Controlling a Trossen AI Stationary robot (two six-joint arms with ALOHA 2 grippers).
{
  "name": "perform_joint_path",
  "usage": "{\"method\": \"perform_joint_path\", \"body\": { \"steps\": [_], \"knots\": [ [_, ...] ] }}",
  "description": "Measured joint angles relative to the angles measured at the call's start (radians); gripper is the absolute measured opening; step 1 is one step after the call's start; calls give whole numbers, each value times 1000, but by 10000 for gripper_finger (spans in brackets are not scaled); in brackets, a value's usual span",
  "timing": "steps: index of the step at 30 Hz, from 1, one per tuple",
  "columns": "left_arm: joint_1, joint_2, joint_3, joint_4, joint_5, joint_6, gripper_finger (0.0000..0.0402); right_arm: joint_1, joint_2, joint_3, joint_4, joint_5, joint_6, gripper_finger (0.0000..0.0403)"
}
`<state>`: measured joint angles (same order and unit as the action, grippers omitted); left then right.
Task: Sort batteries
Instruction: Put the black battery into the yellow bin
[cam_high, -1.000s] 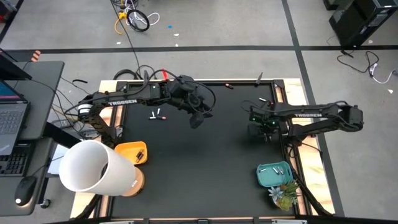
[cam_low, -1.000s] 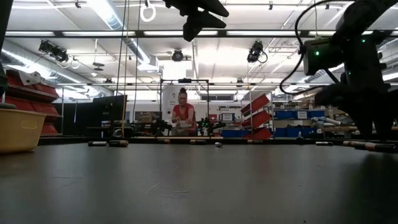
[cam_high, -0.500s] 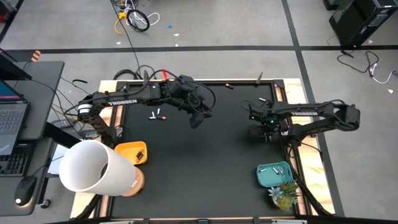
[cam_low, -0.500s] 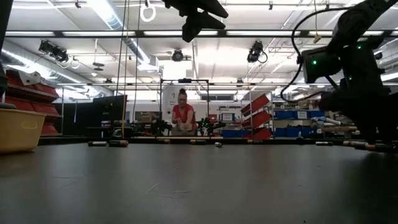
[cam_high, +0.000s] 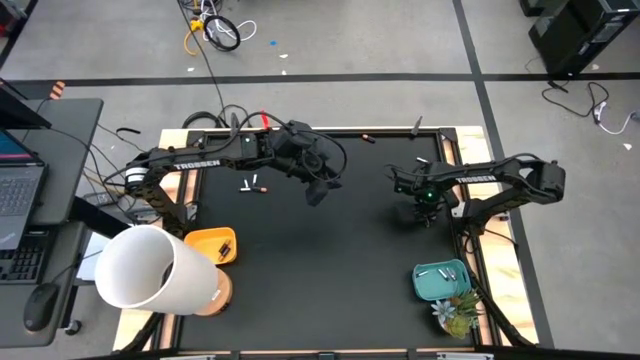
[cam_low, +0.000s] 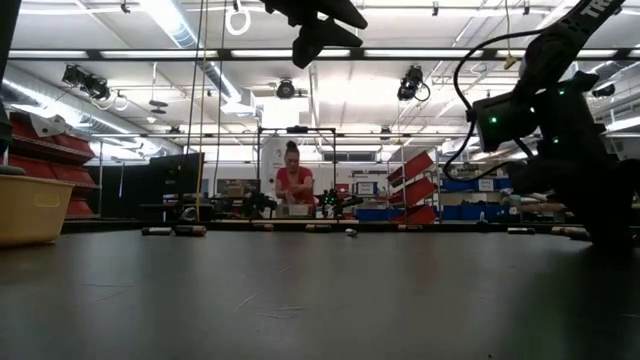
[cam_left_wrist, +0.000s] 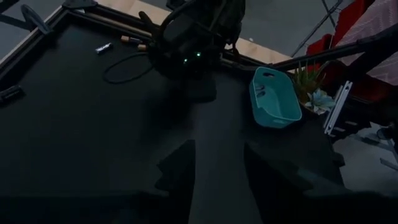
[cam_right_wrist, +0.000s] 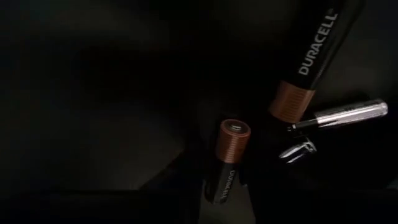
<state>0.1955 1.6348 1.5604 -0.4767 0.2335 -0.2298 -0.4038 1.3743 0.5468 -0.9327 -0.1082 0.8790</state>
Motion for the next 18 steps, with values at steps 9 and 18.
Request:
{"method": "perform_joint_path", "body": {
  "steps": [9, 18],
  "knots": [
    [1, 0, 0, 2, 0, -5, 153, 0, -5, 25, 2, -1, -74, 24],
    [1, 2, 0, 2, -23, -11, 153, 21, -40, 126, 145, 14, -59, 24]
  ]
}}
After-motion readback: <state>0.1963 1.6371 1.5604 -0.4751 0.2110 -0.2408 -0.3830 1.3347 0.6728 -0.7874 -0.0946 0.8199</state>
